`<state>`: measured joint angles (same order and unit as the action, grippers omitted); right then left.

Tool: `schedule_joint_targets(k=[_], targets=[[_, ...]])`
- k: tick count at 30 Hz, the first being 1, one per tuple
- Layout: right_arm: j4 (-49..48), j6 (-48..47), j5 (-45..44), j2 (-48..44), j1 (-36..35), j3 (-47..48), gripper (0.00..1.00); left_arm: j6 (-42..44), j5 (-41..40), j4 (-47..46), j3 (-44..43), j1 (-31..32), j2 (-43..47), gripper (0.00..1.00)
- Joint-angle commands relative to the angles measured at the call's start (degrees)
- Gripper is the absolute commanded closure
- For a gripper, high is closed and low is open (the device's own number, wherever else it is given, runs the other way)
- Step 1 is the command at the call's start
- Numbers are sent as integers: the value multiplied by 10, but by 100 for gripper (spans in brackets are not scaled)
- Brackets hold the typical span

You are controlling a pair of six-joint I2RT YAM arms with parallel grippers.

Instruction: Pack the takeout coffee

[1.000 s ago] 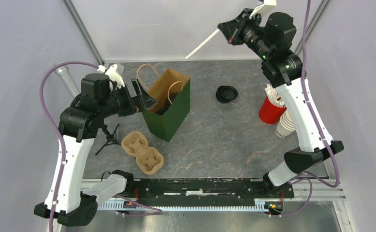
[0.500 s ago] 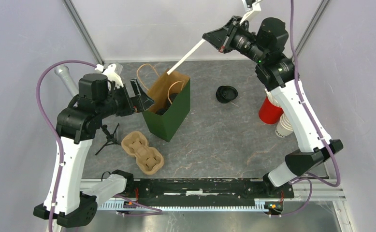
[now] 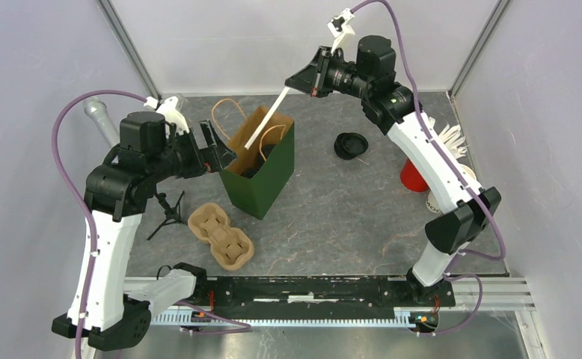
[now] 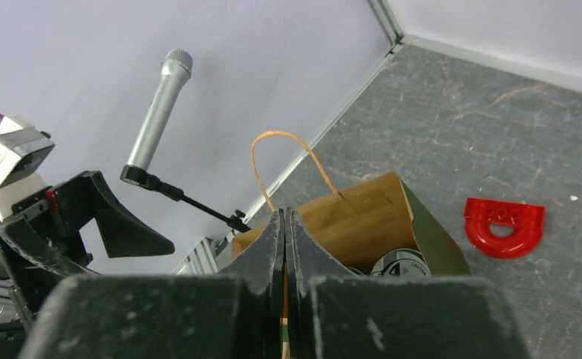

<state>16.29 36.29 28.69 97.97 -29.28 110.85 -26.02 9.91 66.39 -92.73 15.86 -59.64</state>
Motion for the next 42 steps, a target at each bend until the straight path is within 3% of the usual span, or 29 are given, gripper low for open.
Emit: schedule_joint_targets(k=[1,18,21,27,31,33,38,42], targets=[[-5,9,41,26,-8,14,100,29,-14,4,-19,1,4,0],[-18,18,66,106,-25,-3,96,39,-27,18,-24,1,-1,0],[-14,23,65,114,-25,4,82,39,-24,17,-29,1,-6,0],[8,-6,18,81,-2,20,64,44,-25,17,-39,1,-14,0],[27,-25,-14,29,40,-17,44,42,-19,15,-36,1,-17,0],[39,-43,-28,1,62,-44,42,41,-14,10,-31,1,-17,0],[127,-125,-112,-61,94,-46,42,39,-13,6,-29,1,-19,0],[257,-176,-306,-112,100,-38,41,32,-21,6,-25,1,-17,0]])
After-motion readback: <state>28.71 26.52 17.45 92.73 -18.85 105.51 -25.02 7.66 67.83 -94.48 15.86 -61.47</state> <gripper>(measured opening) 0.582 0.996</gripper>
